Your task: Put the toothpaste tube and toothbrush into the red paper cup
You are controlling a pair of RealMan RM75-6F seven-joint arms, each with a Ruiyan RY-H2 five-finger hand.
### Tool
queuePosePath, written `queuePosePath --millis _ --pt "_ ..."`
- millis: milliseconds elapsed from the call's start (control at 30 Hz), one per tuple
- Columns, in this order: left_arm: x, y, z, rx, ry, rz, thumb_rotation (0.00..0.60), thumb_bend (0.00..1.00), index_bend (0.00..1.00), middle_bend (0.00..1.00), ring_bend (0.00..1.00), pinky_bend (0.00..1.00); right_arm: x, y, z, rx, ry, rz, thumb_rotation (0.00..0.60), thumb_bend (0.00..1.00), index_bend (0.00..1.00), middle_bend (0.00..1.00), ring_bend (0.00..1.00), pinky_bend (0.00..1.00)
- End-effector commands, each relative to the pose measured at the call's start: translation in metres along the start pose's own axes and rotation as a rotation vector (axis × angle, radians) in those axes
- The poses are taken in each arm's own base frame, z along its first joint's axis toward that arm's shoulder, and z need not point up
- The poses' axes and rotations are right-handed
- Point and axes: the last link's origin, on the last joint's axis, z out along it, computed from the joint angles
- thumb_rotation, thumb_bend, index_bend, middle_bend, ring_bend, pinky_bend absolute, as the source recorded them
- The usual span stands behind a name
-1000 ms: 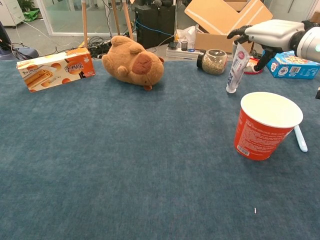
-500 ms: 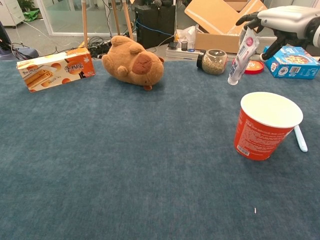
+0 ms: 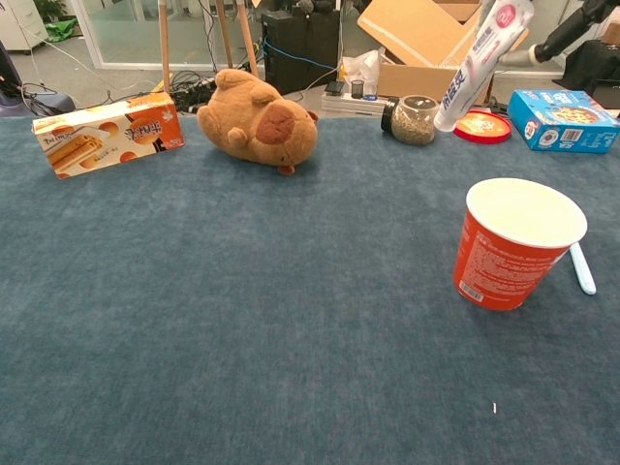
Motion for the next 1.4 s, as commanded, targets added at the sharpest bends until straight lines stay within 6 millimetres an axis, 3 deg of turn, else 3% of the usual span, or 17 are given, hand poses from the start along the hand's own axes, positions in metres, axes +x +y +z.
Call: queuePosePath --millis 33,467,867,1400 --pt "-0.001 0.001 0.0 -0.005 -0.003 0.002 0.6 0.0 0.16 0.31 0.25 0.22 0.022 -0.004 -0.02 -0.011 0.011 0.022 0.6 0.23 0.67 0.13 0.0 0.23" --pt "-0.002 0.006 -0.002 -0.022 -0.01 0.011 0.6 0.0 0.16 0.31 0.25 0.22 0.048 -0.026 -0.064 -0.012 -0.063 0.109 0.6 0.23 0.67 0.13 0.0 0.23" --pt "-0.002 0.009 -0.003 -0.03 -0.01 0.015 0.6 0.0 0.16 0.31 0.25 0.22 0.052 -0.025 -0.099 -0.055 -0.17 0.167 0.6 0.23 0.67 0.13 0.0 0.23" --pt "-0.004 0.012 -0.004 -0.041 -0.013 0.021 0.6 0.0 0.16 0.31 0.25 0.22 0.043 -0.02 -0.124 -0.095 -0.29 0.167 0.6 0.23 0.67 0.13 0.0 0.23"
